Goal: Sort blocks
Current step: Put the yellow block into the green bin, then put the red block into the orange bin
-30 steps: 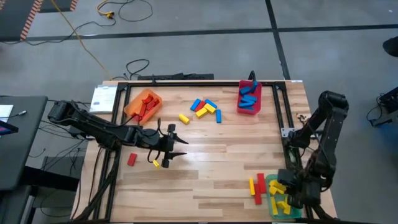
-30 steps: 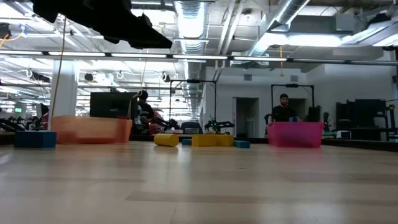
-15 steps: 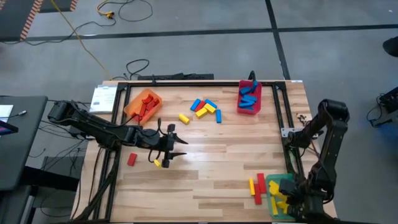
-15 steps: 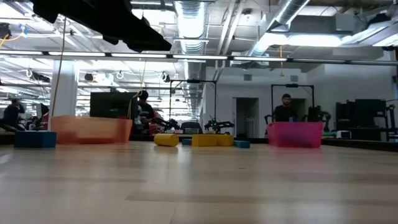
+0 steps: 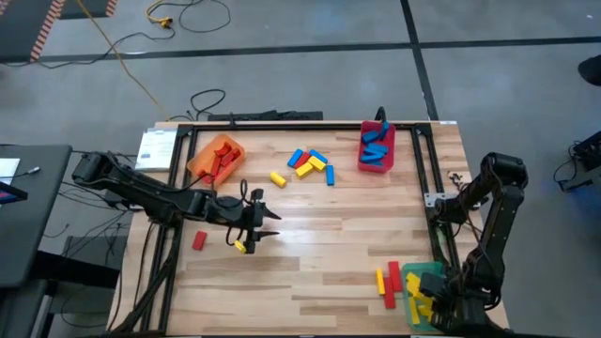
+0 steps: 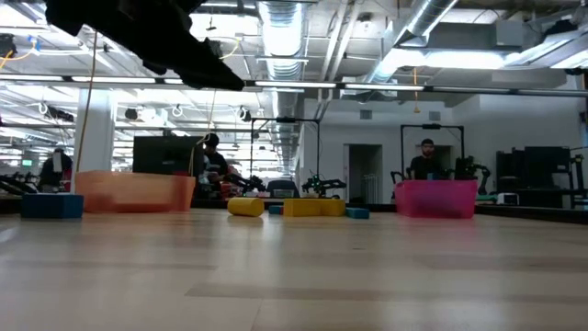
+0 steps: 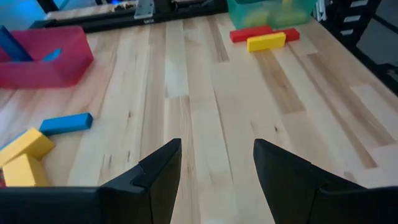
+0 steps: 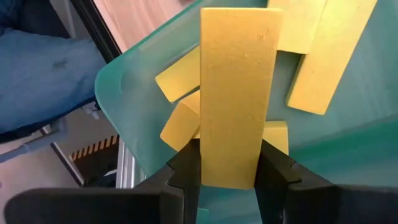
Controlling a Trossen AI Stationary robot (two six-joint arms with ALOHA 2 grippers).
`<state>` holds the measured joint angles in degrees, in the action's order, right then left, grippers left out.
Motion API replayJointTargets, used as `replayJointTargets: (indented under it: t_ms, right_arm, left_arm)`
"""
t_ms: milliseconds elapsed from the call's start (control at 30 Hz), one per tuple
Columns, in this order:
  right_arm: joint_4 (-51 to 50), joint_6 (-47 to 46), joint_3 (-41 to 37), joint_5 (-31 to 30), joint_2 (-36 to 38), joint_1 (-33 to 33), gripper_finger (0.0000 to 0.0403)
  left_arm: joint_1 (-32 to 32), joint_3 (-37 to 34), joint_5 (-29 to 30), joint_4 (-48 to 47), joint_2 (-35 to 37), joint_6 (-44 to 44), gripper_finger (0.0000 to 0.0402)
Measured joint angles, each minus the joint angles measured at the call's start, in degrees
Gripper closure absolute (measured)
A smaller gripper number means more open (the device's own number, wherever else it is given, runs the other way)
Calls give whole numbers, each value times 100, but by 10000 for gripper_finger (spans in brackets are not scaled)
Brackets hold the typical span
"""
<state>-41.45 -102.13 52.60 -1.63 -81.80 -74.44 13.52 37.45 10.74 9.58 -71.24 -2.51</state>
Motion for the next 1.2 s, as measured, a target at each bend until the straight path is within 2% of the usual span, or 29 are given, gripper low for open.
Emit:
replayJointTargets:
  t_ms: [200, 333, 700, 900, 1200]
  right_arm:
    - [-19, -9, 0, 35, 3, 34, 272]
    - [-50, -6, 0, 35, 4, 36, 258]
    - [-27, -139, -2, 33, 124, 42, 183]
    - [-277, -144, -8, 112, 373, 196, 181]
    - [-406, -97, -6, 126, 581, 260, 184]
  left_arm:
    - [0, 0, 0, -367, 0, 179, 205]
    - [0, 0, 4, -895, 0, 424, 205]
    - [0, 41, -23, -3284, 0, 1756, 205]
    - [130, 206, -90, -4462, 0, 2374, 205]
    - [634, 245, -124, -5112, 0, 3072, 205]
